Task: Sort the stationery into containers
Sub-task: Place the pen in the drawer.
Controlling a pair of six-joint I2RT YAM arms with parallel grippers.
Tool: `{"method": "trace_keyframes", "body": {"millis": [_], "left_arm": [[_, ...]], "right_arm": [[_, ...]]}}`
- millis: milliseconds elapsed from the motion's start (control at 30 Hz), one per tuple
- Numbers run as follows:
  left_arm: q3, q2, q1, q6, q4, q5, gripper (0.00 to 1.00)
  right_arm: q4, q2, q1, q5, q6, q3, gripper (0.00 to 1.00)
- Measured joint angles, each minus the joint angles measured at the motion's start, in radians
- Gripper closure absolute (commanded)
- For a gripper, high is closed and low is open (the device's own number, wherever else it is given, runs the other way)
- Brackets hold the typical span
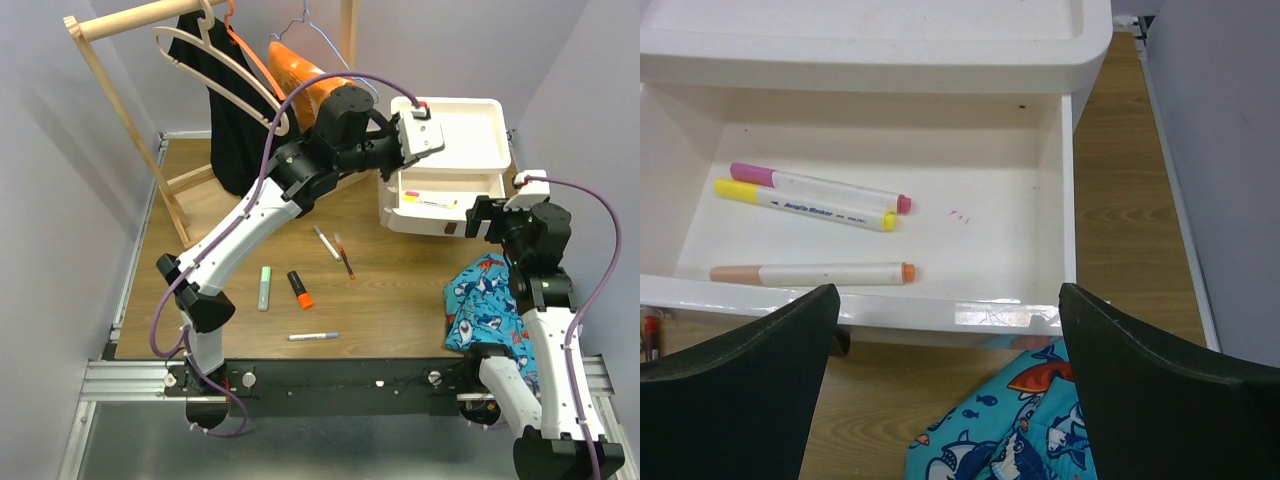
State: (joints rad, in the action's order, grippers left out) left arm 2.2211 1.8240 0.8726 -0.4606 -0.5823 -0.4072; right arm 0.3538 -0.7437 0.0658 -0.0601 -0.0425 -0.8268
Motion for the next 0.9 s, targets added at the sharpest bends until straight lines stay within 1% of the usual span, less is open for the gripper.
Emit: {"method": "trace_keyframes", "body": {"millis": [167, 267, 367, 467, 500, 567, 600, 700, 800, 900], "left_arm": [[0.105, 0.119, 0.003, 0.051, 0.144, -0.016, 1.00], [0.166, 0.228, 0.007, 0.093, 0.181, -0.016, 1.00], [0.158, 0.307, 0.013, 0.129, 0.185, -0.021, 1.00], [0.129, 0.344, 0.018, 0.149, 0.185, -0.024, 0.69], [0.125, 0.350, 0.018, 0.157, 0.184, -0.024, 0.57], [0.119, 0.360, 0.020, 0.174, 0.184, -0.023, 0.51], [0.119, 0.360, 0.020, 0.185, 0.185, -0.021, 0.46], [0.121, 0.354, 0.019, 0.193, 0.200, -0.011, 0.40], [0.108, 0.331, 0.020, 0.178, 0.195, 0.027, 0.40], [0.041, 0.246, 0.018, 0.142, 0.171, 0.069, 0.42]], "right_arm": [[0.000, 0.000, 0.000, 0.014, -0.004, 0.005, 0.02], [0.000, 0.003, 0.000, 0.023, -0.009, 0.005, 0.02], [0.000, 0.009, 0.000, 0.030, -0.011, 0.005, 0.02], [0.000, 0.016, 0.000, 0.045, -0.012, 0.005, 0.01], [0.000, 0.018, 0.000, 0.050, -0.012, 0.005, 0.01], [0.000, 0.018, 0.000, 0.053, -0.012, 0.005, 0.01], [0.000, 0.018, 0.000, 0.056, -0.012, 0.005, 0.01], [0.000, 0.018, 0.001, 0.060, -0.011, 0.005, 0.01], [-0.001, 0.016, 0.001, 0.063, -0.012, 0.005, 0.01], [-0.001, 0.014, 0.001, 0.065, -0.014, 0.005, 0.01]]}}
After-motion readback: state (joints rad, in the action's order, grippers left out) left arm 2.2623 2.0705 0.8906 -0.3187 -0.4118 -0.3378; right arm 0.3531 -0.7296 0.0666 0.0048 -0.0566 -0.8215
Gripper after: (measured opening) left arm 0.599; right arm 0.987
